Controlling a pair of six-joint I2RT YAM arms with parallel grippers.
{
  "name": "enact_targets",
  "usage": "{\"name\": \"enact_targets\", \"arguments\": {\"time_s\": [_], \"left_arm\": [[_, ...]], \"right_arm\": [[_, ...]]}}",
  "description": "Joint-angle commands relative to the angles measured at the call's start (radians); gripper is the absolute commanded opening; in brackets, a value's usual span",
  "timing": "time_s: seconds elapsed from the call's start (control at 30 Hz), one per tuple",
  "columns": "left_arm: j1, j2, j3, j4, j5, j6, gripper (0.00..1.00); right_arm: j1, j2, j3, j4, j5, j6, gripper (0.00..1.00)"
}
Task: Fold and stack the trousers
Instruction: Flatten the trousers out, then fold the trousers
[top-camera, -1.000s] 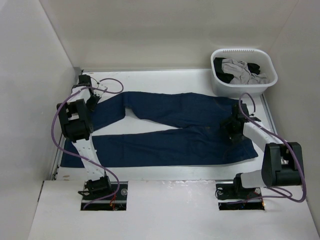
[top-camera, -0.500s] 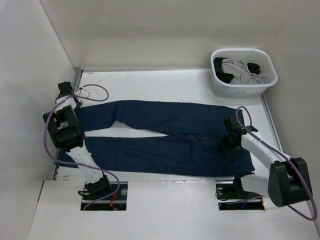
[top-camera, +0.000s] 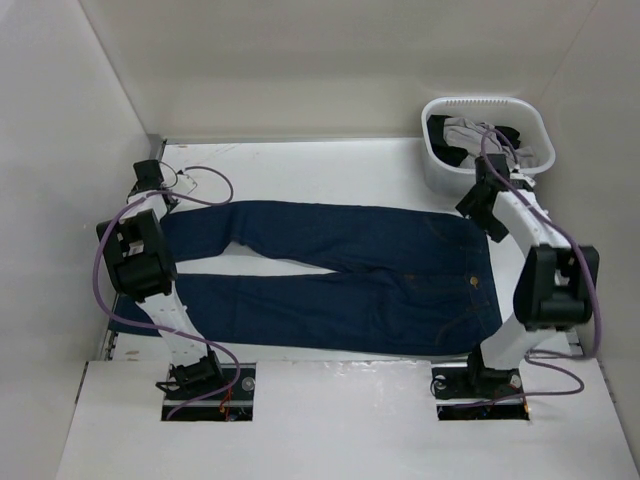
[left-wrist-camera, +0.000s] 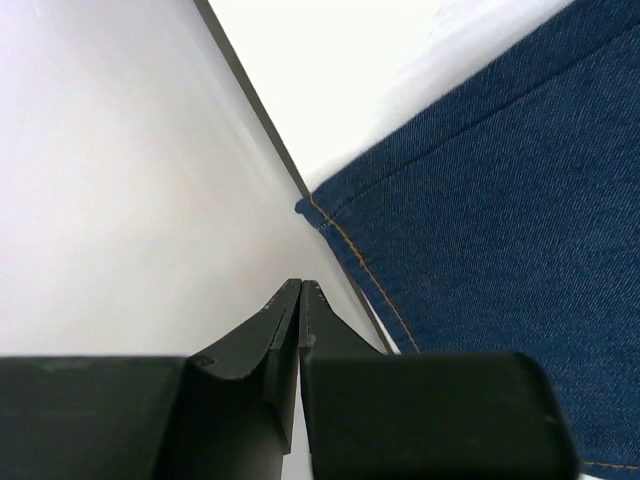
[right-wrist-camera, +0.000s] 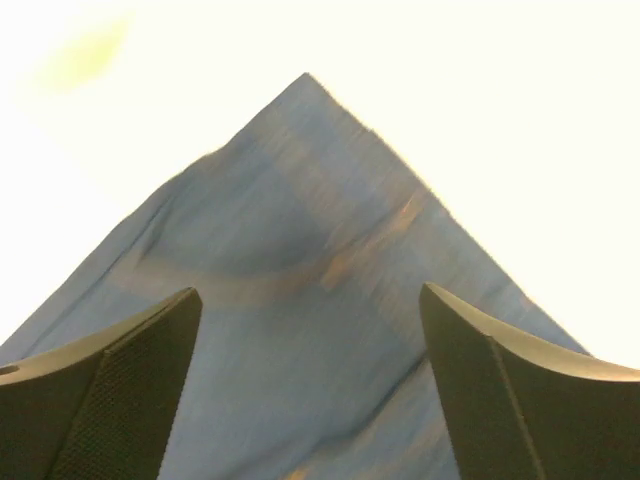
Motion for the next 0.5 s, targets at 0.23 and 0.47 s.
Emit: {"name": "enact_targets", "arguments": {"time_s": [0.23, 0.47], "left_arm": [[0.008, -0.045, 0.016, 0.045, -0.022, 0.013, 0.03], [0.012, -0.057, 0.019, 0.060, -0.030, 0.011, 0.03]], "right_arm": [[-0.078, 0.276, 0.162, 0.094, -0.041, -0.293, 1.00], [-0.089, 0.410, 0.203, 0.031, -0.081, -0.299, 0.99]]}}
